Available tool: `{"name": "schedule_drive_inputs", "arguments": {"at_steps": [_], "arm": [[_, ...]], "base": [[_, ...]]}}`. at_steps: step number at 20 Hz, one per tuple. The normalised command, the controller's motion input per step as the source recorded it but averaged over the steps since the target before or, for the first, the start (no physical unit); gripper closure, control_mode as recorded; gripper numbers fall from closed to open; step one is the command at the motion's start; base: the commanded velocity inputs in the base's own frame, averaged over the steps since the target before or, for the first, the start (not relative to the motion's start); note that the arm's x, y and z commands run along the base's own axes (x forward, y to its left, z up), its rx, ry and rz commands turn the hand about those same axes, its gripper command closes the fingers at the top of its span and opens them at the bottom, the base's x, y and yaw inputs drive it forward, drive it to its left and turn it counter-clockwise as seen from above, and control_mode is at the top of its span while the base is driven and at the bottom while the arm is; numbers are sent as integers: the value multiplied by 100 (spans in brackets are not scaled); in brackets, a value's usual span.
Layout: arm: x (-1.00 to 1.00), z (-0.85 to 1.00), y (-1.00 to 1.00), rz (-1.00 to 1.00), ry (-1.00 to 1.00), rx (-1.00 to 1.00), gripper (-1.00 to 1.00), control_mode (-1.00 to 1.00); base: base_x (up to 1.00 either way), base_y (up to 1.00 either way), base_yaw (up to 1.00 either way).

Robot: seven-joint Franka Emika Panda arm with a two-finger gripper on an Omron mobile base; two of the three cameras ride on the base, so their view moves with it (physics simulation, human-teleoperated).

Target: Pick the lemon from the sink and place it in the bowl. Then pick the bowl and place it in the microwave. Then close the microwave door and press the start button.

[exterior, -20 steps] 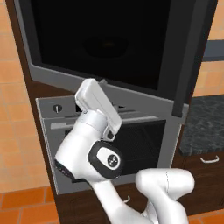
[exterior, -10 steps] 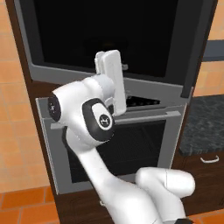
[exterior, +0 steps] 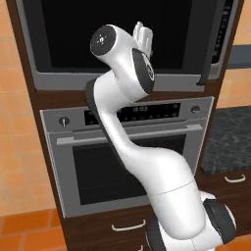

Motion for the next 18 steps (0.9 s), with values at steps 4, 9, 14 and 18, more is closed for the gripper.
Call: {"name": "schedule_drive_inputs", "arguments": {"at_steps": [4,9,14,18], "arm": [[63,-17,-19,37,-1,25,-100,-100],[75,-20,-10,35,0,29,-100,-100],[54,-51,0,35,0,25,-100,-100],[-79,-36,-57,30,-22,25,-100,-100]], "base": [[0,0,0],[0,0,0],[0,0,0],[0,0,0]]}}
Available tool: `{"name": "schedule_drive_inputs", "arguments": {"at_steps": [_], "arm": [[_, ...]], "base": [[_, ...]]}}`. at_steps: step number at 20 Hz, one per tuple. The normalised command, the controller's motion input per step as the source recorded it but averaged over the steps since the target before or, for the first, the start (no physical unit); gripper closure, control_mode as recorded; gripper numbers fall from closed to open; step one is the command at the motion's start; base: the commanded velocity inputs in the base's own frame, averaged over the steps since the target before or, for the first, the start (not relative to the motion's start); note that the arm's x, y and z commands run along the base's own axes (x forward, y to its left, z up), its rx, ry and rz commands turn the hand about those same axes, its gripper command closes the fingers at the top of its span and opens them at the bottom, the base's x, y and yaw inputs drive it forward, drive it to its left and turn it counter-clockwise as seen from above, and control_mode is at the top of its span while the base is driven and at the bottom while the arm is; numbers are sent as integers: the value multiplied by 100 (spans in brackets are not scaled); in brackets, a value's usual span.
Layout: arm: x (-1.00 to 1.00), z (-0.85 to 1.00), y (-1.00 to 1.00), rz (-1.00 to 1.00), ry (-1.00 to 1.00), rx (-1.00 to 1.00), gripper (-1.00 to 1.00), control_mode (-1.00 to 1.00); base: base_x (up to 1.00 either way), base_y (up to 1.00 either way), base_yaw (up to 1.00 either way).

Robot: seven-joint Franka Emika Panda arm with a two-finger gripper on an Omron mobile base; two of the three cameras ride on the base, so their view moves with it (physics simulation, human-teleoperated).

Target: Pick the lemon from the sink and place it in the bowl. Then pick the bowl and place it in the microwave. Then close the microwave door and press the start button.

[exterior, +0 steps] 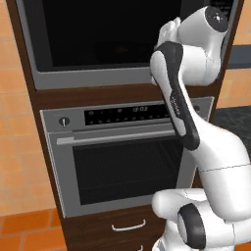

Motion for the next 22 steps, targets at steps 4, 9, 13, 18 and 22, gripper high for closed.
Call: {"name": "schedule_drive_inputs", "arguments": {"at_steps": [4,9,13,18,22], "arm": [[-100,-7,-90,20,-30,25,-100,-100],[-52,-1,-100,14,-13,20,-100,-100],[6,0,-95,11,-7,18,-100,-100],[38,-1,-59,7,-2,16,-100,-100],[58,-1,-20,8,0,14,-100,-100]], "base": [[0,0,0],[0,0,0],[0,0,0],[0,0,0],[0,0,0]]}}
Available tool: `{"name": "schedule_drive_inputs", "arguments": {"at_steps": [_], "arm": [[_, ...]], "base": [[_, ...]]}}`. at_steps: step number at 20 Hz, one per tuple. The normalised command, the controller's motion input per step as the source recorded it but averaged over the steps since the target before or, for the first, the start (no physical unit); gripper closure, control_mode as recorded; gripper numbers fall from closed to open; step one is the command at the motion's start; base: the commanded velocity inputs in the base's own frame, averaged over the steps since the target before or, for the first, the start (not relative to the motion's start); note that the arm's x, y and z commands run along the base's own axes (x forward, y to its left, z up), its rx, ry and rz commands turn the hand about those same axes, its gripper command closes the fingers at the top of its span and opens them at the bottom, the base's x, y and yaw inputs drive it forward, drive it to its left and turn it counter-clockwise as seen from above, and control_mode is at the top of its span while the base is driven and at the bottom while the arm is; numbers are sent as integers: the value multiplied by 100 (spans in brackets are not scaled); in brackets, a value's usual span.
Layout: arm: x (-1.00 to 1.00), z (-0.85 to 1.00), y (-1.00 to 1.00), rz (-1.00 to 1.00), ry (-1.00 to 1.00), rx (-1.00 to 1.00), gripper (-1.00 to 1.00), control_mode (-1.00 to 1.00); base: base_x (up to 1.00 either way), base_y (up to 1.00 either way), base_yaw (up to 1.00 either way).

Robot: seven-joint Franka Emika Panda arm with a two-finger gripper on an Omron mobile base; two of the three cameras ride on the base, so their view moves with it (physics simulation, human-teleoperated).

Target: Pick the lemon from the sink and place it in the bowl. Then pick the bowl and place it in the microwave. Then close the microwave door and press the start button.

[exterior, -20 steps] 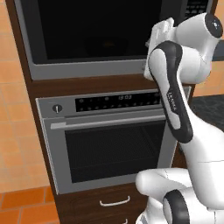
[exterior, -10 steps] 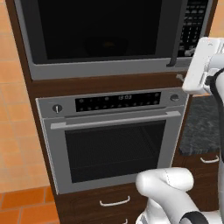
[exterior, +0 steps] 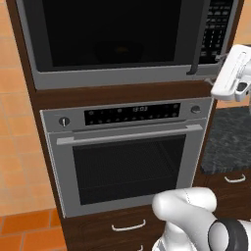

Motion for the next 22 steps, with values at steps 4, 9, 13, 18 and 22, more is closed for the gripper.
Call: {"name": "schedule_drive_inputs", "arguments": {"at_steps": [4,9,13,18,22], "arm": [[47,-2,2,10,0,12,-100,-100],[35,-2,5,8,0,9,-100,-100],[50,0,0,9,1,9,-100,-100],[47,-6,0,10,6,6,-100,-100],[-27,-33,13,9,0,1,-100,-100]], "base": [[0,0,0],[0,0,0],[0,0,0],[0,0,0],[0,0,0]]}}
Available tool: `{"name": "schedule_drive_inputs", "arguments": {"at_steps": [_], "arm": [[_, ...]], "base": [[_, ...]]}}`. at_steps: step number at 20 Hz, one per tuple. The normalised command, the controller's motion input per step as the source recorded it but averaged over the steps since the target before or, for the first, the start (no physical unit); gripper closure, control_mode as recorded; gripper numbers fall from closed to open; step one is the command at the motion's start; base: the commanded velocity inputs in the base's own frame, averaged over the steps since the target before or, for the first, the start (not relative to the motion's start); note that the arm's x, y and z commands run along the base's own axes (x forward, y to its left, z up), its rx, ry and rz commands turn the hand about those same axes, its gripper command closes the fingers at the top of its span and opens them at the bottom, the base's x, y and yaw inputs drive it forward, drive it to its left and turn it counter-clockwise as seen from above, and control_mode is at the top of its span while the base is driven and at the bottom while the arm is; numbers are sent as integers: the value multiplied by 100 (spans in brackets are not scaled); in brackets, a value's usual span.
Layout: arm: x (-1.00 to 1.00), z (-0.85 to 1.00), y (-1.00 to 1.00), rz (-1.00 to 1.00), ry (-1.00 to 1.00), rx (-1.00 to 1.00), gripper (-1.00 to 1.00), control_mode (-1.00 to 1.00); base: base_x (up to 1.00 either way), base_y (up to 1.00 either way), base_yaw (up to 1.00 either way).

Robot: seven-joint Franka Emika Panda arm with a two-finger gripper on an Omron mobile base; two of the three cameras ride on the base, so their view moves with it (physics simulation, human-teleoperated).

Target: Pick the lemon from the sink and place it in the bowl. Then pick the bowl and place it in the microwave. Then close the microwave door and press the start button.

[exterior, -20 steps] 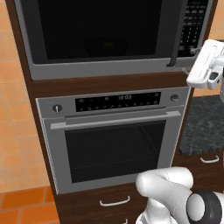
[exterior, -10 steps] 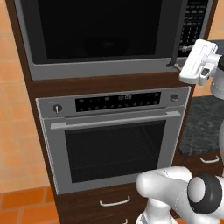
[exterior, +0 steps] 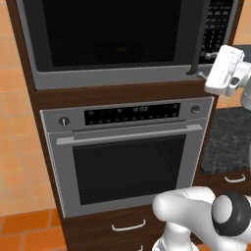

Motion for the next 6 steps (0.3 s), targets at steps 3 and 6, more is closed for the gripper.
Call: {"name": "schedule_drive_inputs", "arguments": {"at_steps": [3,6], "arm": [[-100,-21,50,6,0,0,-100,-100],[-80,0,55,0,-1,0,-100,-100]], "base": [[0,0,0],[0,0,0]]}}
